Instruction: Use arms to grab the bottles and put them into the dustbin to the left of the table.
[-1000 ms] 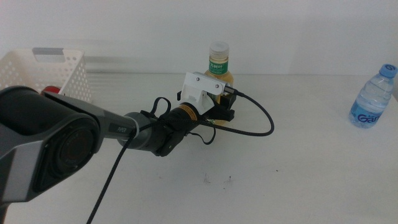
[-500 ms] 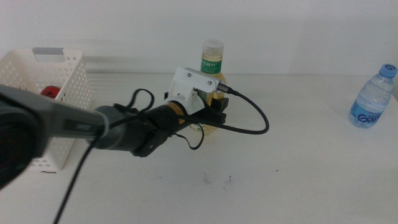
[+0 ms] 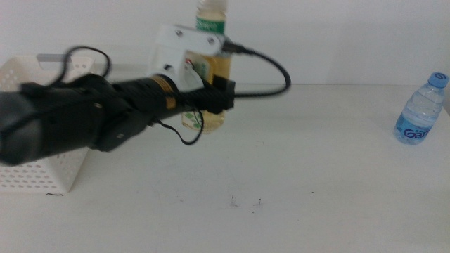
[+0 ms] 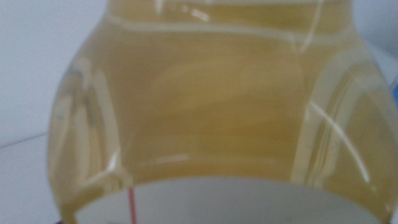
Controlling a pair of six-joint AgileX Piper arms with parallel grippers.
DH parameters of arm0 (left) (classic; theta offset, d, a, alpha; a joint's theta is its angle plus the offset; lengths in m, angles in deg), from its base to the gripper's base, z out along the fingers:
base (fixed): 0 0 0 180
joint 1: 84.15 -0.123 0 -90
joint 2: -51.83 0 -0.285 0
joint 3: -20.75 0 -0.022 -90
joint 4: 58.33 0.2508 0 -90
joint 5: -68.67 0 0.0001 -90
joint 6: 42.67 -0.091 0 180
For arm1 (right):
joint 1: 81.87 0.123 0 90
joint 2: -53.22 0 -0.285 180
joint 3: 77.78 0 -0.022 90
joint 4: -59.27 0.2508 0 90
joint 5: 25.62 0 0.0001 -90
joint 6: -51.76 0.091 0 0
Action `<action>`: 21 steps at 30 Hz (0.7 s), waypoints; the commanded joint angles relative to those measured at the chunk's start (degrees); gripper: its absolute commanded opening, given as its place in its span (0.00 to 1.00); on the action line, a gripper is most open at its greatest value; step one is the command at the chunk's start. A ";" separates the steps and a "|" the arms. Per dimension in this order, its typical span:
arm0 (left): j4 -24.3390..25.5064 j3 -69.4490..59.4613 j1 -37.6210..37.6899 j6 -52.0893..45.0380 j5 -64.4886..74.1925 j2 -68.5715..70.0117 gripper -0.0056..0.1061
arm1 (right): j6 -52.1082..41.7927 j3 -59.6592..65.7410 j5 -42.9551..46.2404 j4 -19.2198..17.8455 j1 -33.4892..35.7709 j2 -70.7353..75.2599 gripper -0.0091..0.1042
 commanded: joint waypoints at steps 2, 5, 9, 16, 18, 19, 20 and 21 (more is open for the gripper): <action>2.39 0.69 0.30 6.17 0.68 6.16 0.04 | -0.34 0.23 0.53 -0.39 -0.35 0.29 0.90; 2.24 0.81 0.30 6.63 3.66 8.89 0.04 | -0.34 0.23 0.53 -0.39 -0.35 0.29 0.90; 2.04 2.47 0.37 6.63 10.11 10.50 0.04 | -0.34 0.23 0.53 -0.39 -0.35 0.29 0.90; -12.98 8.12 -1.26 -10.01 24.11 10.52 0.04 | -0.34 0.23 0.53 -0.39 -0.35 0.29 0.90; -21.25 10.65 -2.62 -21.47 28.33 10.16 0.04 | -0.34 0.23 0.53 -0.39 -0.35 0.29 0.90; -25.05 12.16 -3.55 -25.93 30.91 10.05 0.04 | -0.34 0.23 0.53 -0.39 -0.35 0.29 0.90; -27.77 13.63 -4.50 -28.90 33.23 9.93 0.04 | -0.34 0.23 0.53 -0.39 -0.35 0.29 0.90; -30.44 16.53 -6.20 -32.09 37.16 9.69 0.04 | -0.34 0.23 0.53 -0.39 -0.35 0.29 0.90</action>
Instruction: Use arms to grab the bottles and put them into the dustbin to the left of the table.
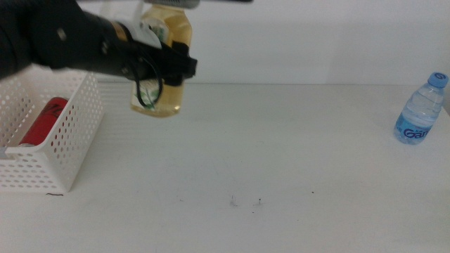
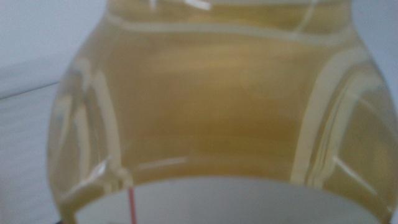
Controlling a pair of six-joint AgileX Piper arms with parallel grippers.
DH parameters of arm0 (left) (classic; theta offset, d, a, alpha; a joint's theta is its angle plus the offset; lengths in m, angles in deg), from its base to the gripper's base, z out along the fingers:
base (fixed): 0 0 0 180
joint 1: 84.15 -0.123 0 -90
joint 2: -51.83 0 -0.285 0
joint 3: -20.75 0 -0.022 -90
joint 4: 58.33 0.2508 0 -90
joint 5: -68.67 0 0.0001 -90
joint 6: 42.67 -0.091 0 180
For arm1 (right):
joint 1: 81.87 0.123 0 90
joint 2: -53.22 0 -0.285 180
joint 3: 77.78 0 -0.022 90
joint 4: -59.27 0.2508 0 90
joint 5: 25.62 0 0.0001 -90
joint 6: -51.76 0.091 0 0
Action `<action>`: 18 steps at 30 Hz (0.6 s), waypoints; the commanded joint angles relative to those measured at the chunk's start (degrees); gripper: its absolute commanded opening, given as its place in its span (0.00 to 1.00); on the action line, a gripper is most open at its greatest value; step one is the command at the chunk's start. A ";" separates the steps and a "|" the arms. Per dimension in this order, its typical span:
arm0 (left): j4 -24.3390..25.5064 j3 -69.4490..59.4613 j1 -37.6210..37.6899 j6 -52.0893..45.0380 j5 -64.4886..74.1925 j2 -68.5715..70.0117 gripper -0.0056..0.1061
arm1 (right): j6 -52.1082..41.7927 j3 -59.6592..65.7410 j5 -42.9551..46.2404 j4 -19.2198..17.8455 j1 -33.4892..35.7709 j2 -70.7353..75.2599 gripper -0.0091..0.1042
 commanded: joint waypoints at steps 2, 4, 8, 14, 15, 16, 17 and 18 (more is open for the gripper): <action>-4.59 5.83 -3.08 -6.94 3.34 0.33 0.04 | -0.34 0.23 0.53 -0.39 -0.35 0.29 0.90; -4.46 9.13 -5.20 -9.05 8.07 -0.11 0.04 | -0.34 0.23 0.53 -0.39 -0.35 0.29 0.90; -5.86 15.67 -9.87 -12.92 16.22 -1.81 0.04 | -0.34 0.23 0.53 -0.39 -0.35 0.29 0.90; -12.50 25.22 -18.07 -19.32 27.91 -6.62 0.04 | -0.34 0.23 0.53 -0.39 -0.35 0.29 0.90; -13.16 26.52 -19.49 -19.30 28.77 -7.60 0.04 | -0.34 0.23 0.53 -0.39 -0.35 0.29 0.90; -14.00 27.63 -20.91 -19.30 29.14 -8.52 0.04 | -0.34 0.23 0.53 -0.39 -0.35 0.29 0.90; -14.55 28.52 -22.22 -19.30 29.57 -9.40 0.04 | -0.34 0.23 0.53 -0.39 -0.35 0.29 0.90; -15.06 29.36 -23.46 -19.44 30.14 -10.25 0.04 | -0.34 0.23 0.53 -0.39 -0.35 0.29 0.90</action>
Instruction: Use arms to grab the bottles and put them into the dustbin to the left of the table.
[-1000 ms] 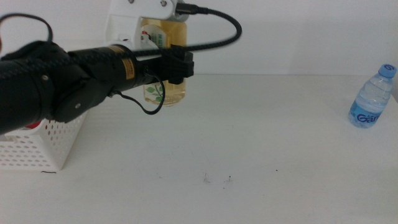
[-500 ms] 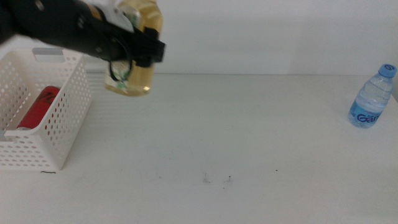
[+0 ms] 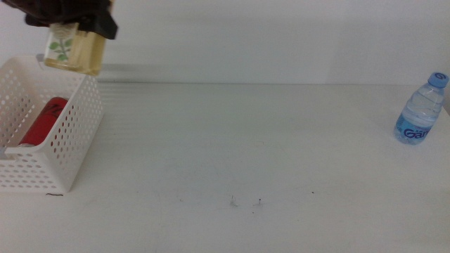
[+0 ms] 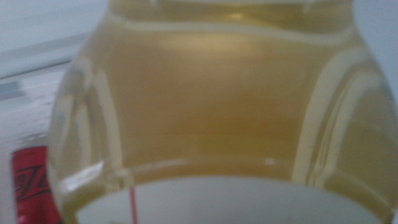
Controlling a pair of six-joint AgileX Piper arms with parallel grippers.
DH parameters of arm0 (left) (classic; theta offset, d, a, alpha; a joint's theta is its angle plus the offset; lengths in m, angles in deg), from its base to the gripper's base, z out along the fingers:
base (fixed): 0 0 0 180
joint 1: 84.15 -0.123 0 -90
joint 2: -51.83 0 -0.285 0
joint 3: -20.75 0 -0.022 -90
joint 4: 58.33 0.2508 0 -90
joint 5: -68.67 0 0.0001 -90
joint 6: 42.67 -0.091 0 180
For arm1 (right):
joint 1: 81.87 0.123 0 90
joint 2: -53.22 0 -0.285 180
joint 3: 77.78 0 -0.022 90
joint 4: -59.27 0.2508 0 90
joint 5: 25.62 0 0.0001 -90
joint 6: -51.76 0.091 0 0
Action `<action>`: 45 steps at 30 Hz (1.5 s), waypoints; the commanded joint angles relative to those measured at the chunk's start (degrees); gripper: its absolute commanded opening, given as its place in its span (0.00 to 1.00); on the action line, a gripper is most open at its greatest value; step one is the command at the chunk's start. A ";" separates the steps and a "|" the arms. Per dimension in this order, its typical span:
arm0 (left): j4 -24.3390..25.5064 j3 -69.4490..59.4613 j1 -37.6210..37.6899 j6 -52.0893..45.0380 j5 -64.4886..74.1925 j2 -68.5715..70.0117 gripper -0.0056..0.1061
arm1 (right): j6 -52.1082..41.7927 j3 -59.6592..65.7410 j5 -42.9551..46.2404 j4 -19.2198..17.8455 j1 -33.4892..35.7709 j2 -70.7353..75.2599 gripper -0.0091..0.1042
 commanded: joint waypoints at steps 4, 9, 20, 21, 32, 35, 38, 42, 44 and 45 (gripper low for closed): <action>-2.80 3.69 -5.80 -1.84 -0.17 -3.23 0.04 | -0.34 0.23 0.53 -0.39 -0.35 0.29 0.90; -2.67 3.69 -11.23 -1.84 0.74 -6.10 0.04 | -0.34 0.23 0.53 -0.39 -0.35 0.29 0.90; -1.61 3.69 -19.03 -4.85 0.94 -13.04 0.04 | -0.34 0.23 0.53 -0.39 -0.35 0.29 0.90; -1.52 3.69 -19.42 -4.85 0.69 -13.72 0.04 | -0.34 0.23 0.53 -0.39 -0.35 0.29 0.90; 1.86 3.69 -20.44 -4.68 0.42 -20.44 0.04 | -0.34 0.23 0.53 -0.39 -0.35 0.29 0.90; 1.90 3.69 -20.44 -4.68 0.42 -21.81 0.04 | -0.34 0.23 0.53 -0.39 -0.35 0.29 0.90; 2.98 3.69 -20.44 -4.68 0.42 -22.63 0.08 | -0.34 0.23 0.53 -0.39 -0.35 0.29 0.90; 3.23 3.69 -20.44 -4.68 0.59 -22.88 0.23 | -0.34 0.23 0.53 -0.39 -0.35 0.29 0.90; 3.37 3.69 -20.44 -4.83 1.54 -22.88 0.65 | -0.34 0.23 0.53 -0.39 -0.35 0.29 0.90; 3.68 3.69 -20.44 -4.83 1.87 -22.88 0.73 | -0.34 0.23 0.53 -0.39 -0.35 0.29 0.90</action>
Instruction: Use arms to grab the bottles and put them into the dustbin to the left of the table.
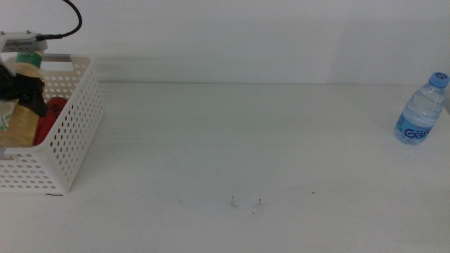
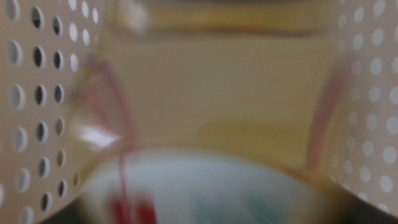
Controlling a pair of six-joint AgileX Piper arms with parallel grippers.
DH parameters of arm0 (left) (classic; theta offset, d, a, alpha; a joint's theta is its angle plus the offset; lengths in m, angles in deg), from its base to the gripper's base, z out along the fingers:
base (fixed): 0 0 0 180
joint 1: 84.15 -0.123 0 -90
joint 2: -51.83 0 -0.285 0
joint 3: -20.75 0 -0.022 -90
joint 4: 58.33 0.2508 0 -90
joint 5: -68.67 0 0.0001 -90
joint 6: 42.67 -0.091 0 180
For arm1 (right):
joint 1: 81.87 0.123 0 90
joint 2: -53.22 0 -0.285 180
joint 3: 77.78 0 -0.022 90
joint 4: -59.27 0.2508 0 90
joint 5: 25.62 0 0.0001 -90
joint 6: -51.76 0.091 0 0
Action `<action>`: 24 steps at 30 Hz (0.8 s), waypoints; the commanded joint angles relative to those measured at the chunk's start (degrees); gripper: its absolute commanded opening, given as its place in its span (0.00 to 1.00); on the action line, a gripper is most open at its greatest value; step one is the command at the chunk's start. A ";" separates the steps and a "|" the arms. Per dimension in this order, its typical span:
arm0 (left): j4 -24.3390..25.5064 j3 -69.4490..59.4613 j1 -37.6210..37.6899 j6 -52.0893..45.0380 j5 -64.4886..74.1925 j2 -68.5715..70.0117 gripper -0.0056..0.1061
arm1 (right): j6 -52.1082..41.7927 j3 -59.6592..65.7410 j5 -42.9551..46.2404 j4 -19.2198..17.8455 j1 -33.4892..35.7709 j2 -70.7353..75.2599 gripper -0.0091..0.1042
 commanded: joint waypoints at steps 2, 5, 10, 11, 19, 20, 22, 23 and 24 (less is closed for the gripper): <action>0.56 1.01 -0.07 -0.15 0.17 1.14 0.89 | -0.34 0.23 0.53 -0.39 -0.35 0.29 0.90; 0.68 1.01 0.04 0.04 1.85 1.27 0.89 | -0.34 0.23 0.53 -0.39 -0.35 0.29 0.90; -1.77 1.01 0.15 0.96 4.15 3.16 0.89 | -0.34 0.23 0.53 -0.39 -0.35 0.29 0.90; -2.01 1.01 0.15 1.38 4.46 3.75 0.89 | -0.34 0.23 0.53 -0.39 -0.35 0.29 0.90; -3.21 1.01 4.48 3.69 6.05 10.04 0.89 | -0.34 0.23 0.53 -0.39 -0.35 0.29 0.90; -3.21 1.01 5.22 3.69 6.05 10.65 0.89 | -0.34 0.23 0.53 -0.39 -0.35 0.29 0.90; -3.81 1.01 7.50 4.68 6.05 12.36 0.89 | -0.34 0.23 0.53 -0.39 -0.35 0.29 0.90; -3.68 1.01 8.44 5.68 6.05 13.15 0.89 | -0.34 0.23 0.53 -0.39 -0.35 0.29 0.90; -3.42 1.01 9.67 6.94 6.05 14.18 0.89 | -0.34 0.23 0.53 -0.39 -0.35 0.29 0.90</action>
